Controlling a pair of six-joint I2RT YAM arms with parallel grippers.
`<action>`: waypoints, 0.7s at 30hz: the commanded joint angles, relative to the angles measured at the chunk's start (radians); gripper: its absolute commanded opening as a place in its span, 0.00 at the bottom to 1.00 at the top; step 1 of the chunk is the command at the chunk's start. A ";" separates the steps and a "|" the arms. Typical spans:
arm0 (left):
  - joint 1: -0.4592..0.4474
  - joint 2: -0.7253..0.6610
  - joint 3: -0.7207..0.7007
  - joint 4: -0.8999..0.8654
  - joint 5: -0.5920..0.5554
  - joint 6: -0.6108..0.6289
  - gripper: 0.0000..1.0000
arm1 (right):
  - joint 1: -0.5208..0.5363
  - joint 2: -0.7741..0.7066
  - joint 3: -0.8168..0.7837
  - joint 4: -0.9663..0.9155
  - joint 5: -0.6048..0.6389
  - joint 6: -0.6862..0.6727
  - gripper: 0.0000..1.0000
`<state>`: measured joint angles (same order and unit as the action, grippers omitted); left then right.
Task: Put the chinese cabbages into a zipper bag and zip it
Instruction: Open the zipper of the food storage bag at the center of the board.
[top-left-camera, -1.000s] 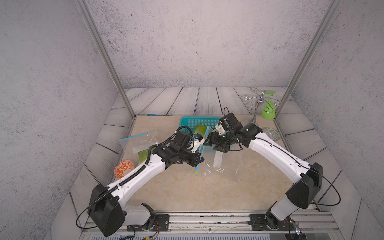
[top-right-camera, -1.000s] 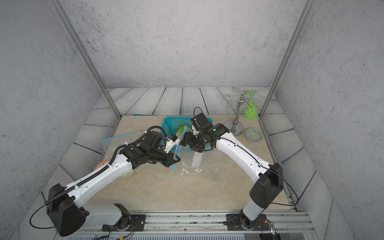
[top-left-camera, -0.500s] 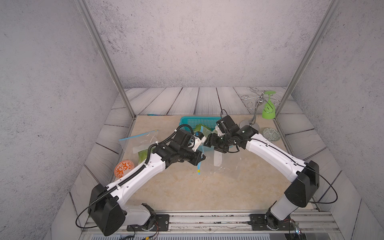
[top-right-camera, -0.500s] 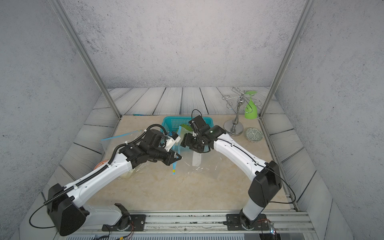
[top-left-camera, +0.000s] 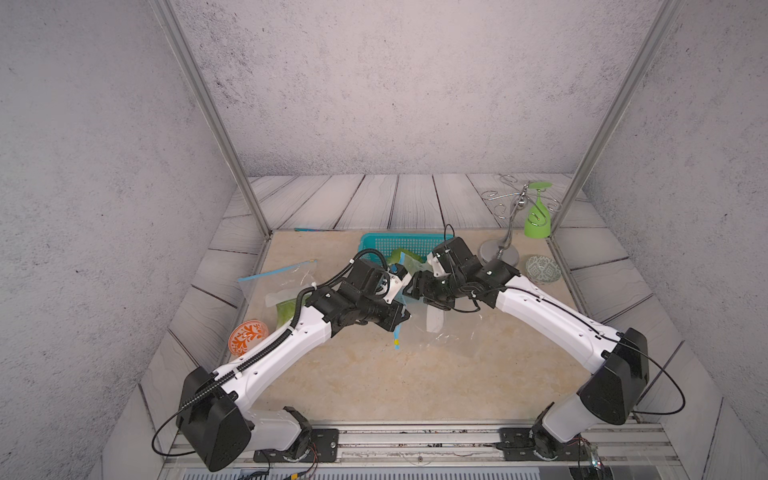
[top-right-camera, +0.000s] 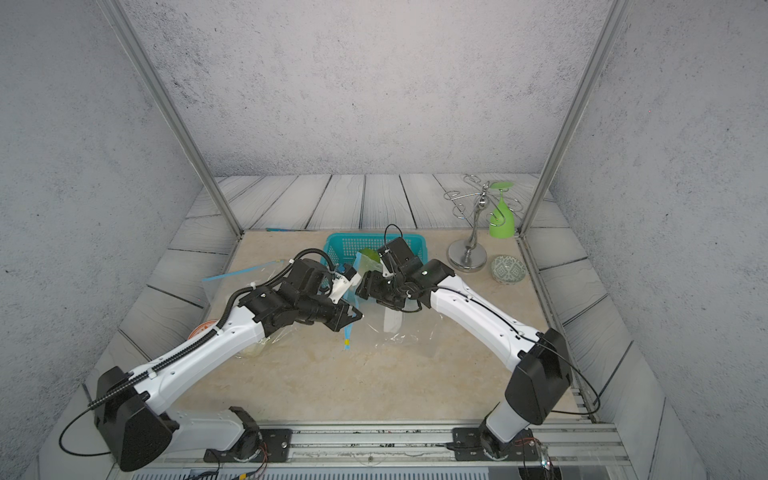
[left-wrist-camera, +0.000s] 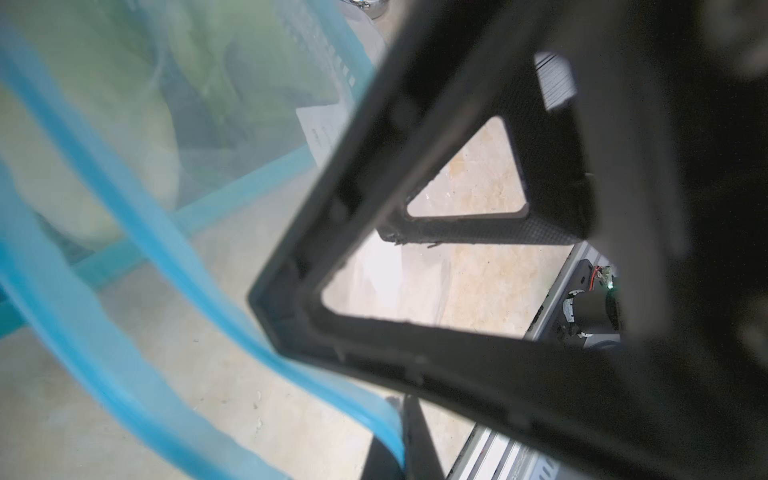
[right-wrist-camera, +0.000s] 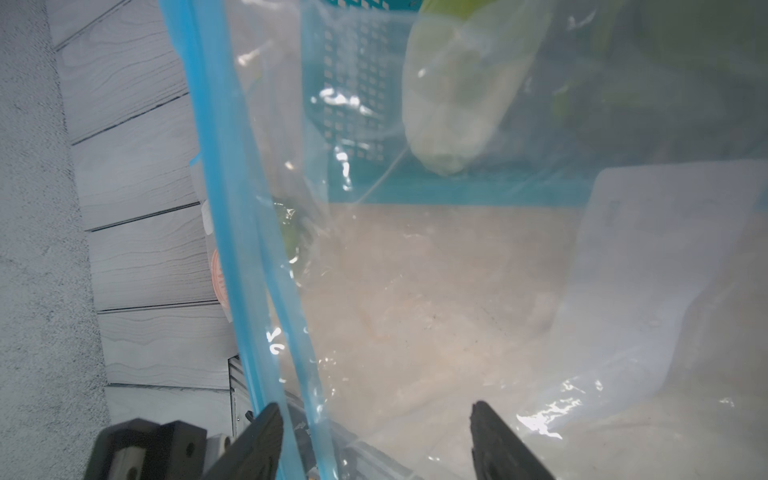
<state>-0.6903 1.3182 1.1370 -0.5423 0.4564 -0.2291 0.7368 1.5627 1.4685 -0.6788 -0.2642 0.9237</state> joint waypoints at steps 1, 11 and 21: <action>-0.003 0.000 0.033 -0.003 0.002 0.019 0.00 | 0.008 -0.063 -0.007 0.028 -0.012 -0.026 0.74; -0.005 -0.010 0.056 0.013 0.014 -0.016 0.00 | 0.032 -0.013 -0.023 0.002 0.040 -0.075 0.79; -0.012 0.024 0.067 0.009 -0.001 -0.014 0.01 | 0.033 -0.005 -0.015 -0.104 0.235 -0.097 0.43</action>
<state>-0.6991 1.3323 1.1755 -0.5449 0.4633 -0.2440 0.7704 1.5429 1.4509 -0.7238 -0.1085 0.8398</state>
